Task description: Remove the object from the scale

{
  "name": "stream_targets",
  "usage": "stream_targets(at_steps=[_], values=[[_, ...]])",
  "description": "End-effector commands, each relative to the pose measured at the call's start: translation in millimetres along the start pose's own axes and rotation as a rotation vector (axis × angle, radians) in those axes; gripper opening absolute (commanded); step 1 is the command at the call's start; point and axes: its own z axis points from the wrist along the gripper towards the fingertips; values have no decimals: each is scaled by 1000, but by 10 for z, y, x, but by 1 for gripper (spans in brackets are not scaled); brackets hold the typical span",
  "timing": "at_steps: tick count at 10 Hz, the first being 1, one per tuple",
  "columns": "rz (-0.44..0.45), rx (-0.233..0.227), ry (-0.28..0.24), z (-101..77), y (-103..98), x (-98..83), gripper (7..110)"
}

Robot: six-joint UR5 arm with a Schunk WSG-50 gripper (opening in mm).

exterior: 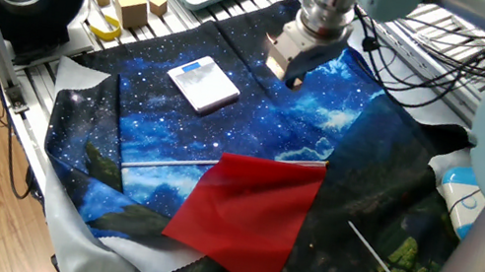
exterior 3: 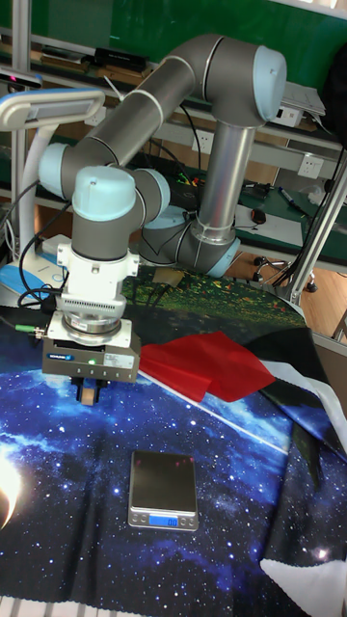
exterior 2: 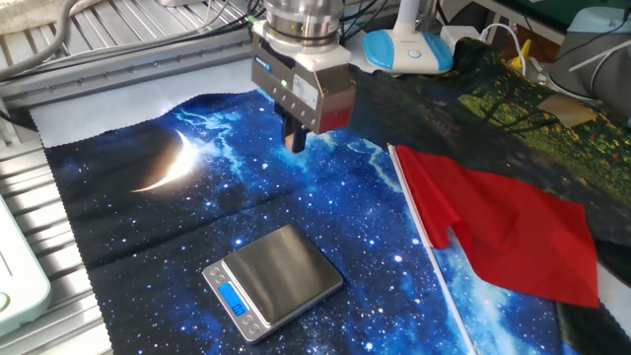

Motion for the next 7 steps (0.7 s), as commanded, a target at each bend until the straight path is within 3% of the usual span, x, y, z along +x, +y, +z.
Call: stream_targets(at_steps=[1,7], values=[[2,-2,-41,156,24,-127,7],[5,-4,-48,259,26,-146,7]])
